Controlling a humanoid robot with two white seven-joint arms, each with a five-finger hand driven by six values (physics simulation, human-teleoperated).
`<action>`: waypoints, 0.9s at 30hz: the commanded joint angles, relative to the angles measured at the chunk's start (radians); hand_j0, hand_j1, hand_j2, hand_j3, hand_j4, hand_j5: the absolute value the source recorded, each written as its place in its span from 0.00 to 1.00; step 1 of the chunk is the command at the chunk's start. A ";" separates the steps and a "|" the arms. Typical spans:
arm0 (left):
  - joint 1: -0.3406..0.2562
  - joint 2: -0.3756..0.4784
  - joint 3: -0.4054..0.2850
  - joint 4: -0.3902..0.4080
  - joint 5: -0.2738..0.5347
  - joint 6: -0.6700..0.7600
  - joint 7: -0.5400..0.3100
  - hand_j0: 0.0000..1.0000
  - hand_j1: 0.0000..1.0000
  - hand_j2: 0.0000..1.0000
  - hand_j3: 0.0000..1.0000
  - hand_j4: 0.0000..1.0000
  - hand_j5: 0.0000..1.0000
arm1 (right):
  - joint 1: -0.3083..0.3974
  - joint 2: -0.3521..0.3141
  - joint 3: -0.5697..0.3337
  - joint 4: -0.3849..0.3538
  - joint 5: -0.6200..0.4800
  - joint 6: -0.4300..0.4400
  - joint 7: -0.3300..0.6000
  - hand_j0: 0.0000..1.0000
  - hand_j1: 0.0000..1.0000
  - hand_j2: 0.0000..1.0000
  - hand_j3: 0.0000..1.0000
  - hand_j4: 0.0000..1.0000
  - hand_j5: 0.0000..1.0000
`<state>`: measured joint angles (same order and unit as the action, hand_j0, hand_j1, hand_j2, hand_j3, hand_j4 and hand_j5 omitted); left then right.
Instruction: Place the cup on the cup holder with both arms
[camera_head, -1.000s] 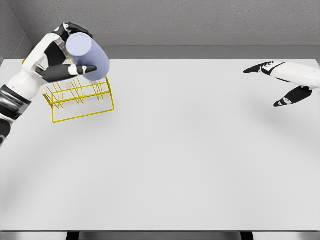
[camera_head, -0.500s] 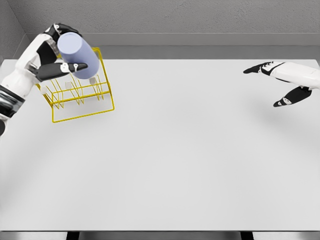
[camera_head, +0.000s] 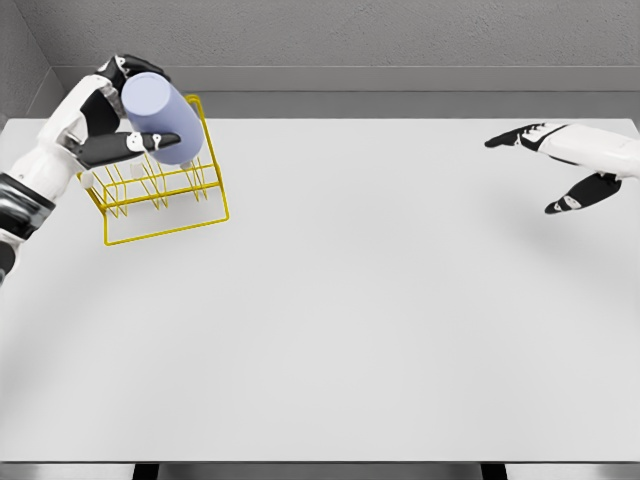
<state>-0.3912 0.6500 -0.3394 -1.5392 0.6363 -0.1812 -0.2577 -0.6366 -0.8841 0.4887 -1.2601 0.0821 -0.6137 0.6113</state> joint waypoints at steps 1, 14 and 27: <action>0.000 0.003 0.000 -0.009 0.005 0.000 0.000 0.25 0.25 0.25 0.25 0.25 0.25 | 0.000 -0.001 0.001 -0.001 -0.007 0.003 0.000 1.00 1.00 1.00 1.00 1.00 1.00; 0.006 0.007 -0.003 -0.013 0.003 0.003 -0.011 0.25 0.25 0.25 0.25 0.25 0.25 | 0.000 -0.001 0.001 -0.001 -0.007 0.003 0.000 1.00 1.00 1.00 1.00 1.00 1.00; 0.020 0.005 -0.006 -0.009 0.002 0.008 -0.011 0.25 0.25 0.25 0.25 0.25 0.25 | 0.000 -0.001 0.001 -0.001 -0.007 0.003 0.000 1.00 1.00 1.00 1.00 1.00 1.00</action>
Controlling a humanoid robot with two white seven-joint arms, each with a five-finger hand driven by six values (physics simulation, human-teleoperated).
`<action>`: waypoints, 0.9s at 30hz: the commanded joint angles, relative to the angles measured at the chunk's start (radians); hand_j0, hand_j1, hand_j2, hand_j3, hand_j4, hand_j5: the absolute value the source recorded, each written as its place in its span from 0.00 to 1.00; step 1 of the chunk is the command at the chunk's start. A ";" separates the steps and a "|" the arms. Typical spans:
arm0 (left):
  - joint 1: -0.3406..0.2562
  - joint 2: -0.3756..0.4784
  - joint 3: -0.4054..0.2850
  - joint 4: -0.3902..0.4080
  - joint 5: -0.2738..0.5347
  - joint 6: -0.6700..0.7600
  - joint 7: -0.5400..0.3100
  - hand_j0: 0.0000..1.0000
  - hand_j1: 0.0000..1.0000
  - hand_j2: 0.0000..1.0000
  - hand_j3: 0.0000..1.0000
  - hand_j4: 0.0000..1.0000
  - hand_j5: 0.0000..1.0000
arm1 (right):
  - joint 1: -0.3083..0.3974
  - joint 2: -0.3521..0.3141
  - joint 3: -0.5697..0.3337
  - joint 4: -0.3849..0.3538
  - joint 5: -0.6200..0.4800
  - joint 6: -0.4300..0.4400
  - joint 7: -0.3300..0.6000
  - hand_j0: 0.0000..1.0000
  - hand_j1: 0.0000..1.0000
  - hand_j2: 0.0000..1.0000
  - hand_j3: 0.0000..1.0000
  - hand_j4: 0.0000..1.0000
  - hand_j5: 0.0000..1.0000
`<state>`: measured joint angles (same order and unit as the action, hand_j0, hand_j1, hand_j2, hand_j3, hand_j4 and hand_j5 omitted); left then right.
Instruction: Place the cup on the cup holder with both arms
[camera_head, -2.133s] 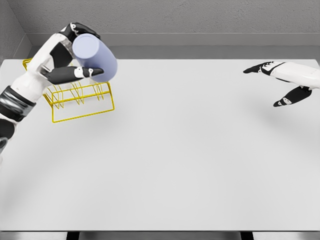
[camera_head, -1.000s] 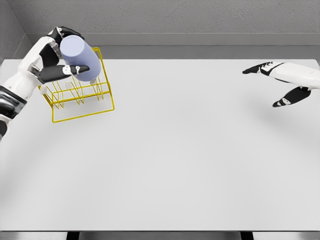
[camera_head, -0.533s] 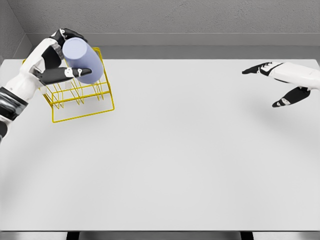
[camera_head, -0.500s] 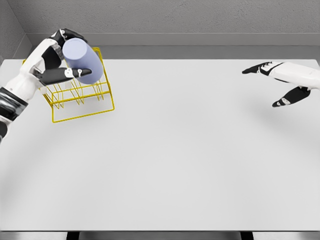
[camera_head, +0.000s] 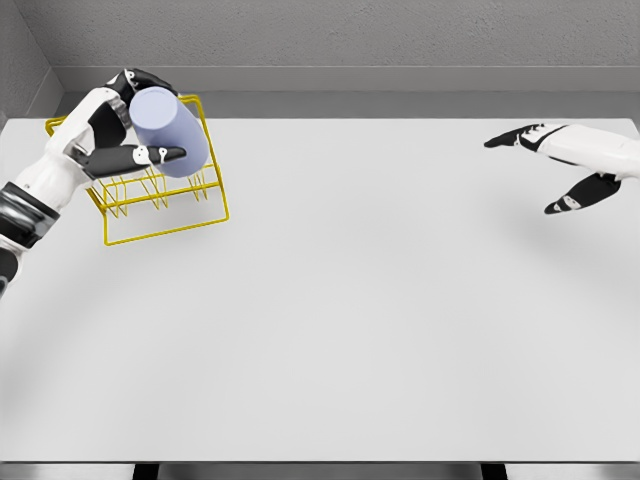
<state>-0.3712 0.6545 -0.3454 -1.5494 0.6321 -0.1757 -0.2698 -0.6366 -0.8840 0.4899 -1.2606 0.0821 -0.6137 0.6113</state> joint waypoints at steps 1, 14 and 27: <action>0.000 0.000 0.000 0.002 0.004 0.005 0.001 0.25 0.25 0.25 0.25 0.25 0.25 | -0.002 -0.001 -0.001 0.000 -0.007 0.003 0.000 1.00 1.00 1.00 1.00 1.00 1.00; 0.008 0.008 0.003 0.002 0.004 0.004 -0.005 0.75 0.75 0.75 0.75 0.75 0.75 | 0.000 -0.001 -0.001 0.000 -0.007 0.003 0.000 1.00 1.00 1.00 1.00 1.00 1.00; 0.009 0.010 0.006 -0.001 0.006 0.004 -0.005 0.88 0.88 0.88 0.88 0.88 0.88 | -0.002 -0.001 -0.001 0.000 -0.007 0.003 0.000 1.00 1.00 1.00 1.00 1.00 1.00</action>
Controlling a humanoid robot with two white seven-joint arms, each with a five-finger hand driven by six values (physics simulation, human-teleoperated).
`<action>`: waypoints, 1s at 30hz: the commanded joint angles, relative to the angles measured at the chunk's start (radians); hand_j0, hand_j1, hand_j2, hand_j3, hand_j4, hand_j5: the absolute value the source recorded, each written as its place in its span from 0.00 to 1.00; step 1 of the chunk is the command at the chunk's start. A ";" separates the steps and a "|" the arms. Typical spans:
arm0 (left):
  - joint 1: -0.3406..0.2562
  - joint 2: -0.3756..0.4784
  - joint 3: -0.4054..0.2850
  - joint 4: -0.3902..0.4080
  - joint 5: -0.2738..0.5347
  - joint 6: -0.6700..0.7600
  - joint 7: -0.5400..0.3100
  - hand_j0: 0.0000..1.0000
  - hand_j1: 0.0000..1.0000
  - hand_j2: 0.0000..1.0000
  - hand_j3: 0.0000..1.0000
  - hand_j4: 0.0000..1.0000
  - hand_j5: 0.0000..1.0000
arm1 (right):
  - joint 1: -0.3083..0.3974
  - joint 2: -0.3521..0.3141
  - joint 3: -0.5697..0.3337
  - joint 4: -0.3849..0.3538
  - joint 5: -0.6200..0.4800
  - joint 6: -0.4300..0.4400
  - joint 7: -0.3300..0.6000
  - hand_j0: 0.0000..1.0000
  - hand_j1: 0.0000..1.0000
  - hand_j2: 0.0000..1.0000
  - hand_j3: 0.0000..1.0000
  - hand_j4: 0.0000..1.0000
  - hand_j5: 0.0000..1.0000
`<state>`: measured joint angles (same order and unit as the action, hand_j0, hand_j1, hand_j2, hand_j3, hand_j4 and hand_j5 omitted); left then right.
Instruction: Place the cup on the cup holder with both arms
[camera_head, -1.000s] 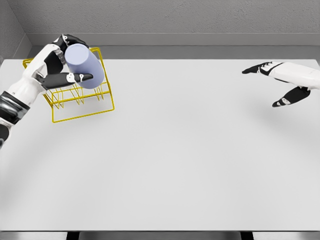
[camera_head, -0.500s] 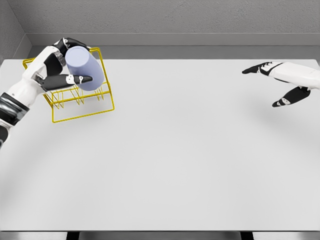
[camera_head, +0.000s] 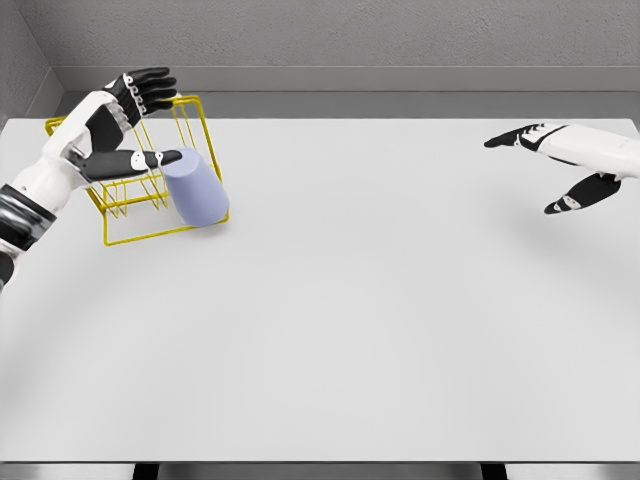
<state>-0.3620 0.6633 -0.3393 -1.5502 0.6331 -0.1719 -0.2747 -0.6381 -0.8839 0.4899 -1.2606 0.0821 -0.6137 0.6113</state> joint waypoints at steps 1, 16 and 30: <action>0.000 0.001 0.000 -0.004 0.005 0.000 0.000 0.88 0.88 0.88 0.88 0.88 0.88 | 0.002 -0.001 -0.001 0.000 -0.007 0.003 0.000 1.00 1.00 1.00 1.00 1.00 1.00; 0.038 0.029 0.023 -0.085 0.016 -0.014 0.000 1.00 1.00 1.00 1.00 1.00 1.00 | 0.002 -0.001 -0.001 0.000 -0.007 0.003 0.000 1.00 1.00 1.00 1.00 1.00 1.00; 0.173 0.093 0.079 -0.163 0.020 -0.141 -0.001 1.00 1.00 1.00 1.00 1.00 1.00 | 0.003 -0.004 -0.002 -0.002 -0.007 0.003 0.000 1.00 1.00 1.00 1.00 1.00 1.00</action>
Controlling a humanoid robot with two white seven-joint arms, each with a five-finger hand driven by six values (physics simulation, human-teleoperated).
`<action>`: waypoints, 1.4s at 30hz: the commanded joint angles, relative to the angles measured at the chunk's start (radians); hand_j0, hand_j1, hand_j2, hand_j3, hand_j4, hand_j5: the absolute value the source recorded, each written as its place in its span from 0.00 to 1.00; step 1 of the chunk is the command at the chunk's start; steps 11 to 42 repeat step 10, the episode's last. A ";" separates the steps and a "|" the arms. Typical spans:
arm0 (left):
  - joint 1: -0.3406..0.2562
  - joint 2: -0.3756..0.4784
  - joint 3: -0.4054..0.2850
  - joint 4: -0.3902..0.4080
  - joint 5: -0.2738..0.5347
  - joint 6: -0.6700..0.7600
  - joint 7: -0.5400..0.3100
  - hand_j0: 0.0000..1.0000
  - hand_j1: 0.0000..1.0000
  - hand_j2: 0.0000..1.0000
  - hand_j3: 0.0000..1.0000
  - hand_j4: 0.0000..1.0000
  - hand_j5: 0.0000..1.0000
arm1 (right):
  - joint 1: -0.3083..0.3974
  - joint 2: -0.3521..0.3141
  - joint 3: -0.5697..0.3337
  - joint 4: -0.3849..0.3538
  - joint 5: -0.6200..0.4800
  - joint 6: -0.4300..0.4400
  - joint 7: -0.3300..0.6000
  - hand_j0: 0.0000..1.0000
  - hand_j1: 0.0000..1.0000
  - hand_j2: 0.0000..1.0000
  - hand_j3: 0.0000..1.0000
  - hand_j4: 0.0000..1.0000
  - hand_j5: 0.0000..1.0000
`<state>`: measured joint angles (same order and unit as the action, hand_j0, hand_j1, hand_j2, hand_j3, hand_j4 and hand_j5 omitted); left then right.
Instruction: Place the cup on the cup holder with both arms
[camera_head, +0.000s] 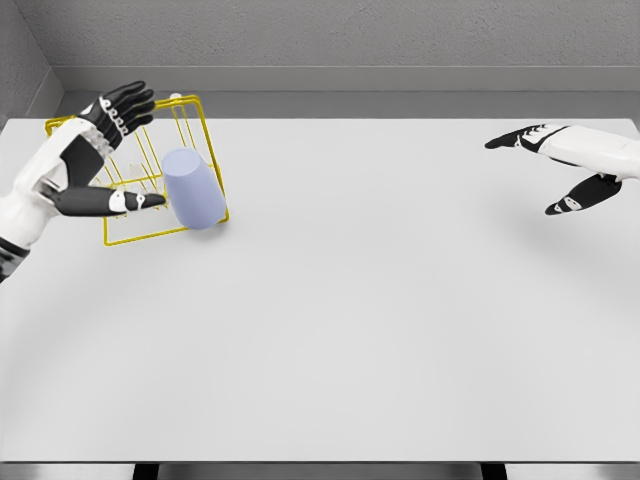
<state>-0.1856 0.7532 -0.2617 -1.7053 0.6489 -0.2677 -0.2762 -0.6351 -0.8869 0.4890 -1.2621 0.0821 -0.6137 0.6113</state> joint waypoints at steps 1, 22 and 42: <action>0.000 0.003 0.001 -0.011 0.005 -0.045 0.000 1.00 1.00 1.00 1.00 1.00 1.00 | 0.000 -0.001 -0.001 0.000 -0.007 0.003 0.000 1.00 1.00 1.00 1.00 1.00 1.00; 0.017 0.011 0.001 -0.008 -0.002 -0.041 -0.110 1.00 1.00 1.00 1.00 1.00 1.00 | 0.002 -0.001 -0.001 0.000 -0.007 0.003 0.000 1.00 1.00 1.00 1.00 1.00 1.00; 0.017 0.011 0.001 -0.008 -0.002 -0.041 -0.110 1.00 1.00 1.00 1.00 1.00 1.00 | 0.002 -0.001 -0.001 0.000 -0.007 0.003 0.000 1.00 1.00 1.00 1.00 1.00 1.00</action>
